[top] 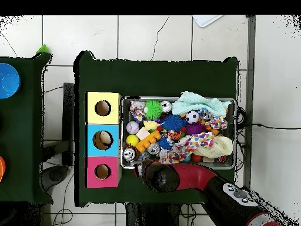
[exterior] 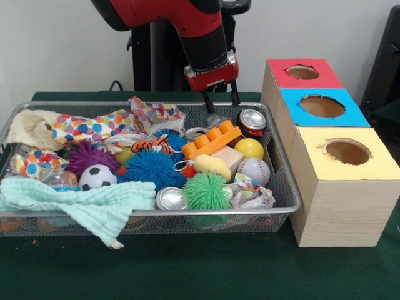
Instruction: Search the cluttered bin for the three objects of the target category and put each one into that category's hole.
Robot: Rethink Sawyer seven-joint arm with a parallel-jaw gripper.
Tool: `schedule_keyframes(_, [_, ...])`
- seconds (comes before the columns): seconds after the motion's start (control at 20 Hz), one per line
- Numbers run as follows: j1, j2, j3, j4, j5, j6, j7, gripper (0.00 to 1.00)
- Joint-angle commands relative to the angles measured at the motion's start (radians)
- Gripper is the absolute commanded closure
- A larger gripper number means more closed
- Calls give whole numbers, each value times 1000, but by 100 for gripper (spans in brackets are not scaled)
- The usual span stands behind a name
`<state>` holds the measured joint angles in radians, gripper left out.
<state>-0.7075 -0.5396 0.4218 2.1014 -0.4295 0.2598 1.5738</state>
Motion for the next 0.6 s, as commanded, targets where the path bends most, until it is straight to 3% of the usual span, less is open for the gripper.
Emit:
schedule_keyframes(0.05, [4,41,51,-53,-8,-27,74,0])
schedule_keyframes(0.6, [-4,39,60,-52,-9,-26,67,0])
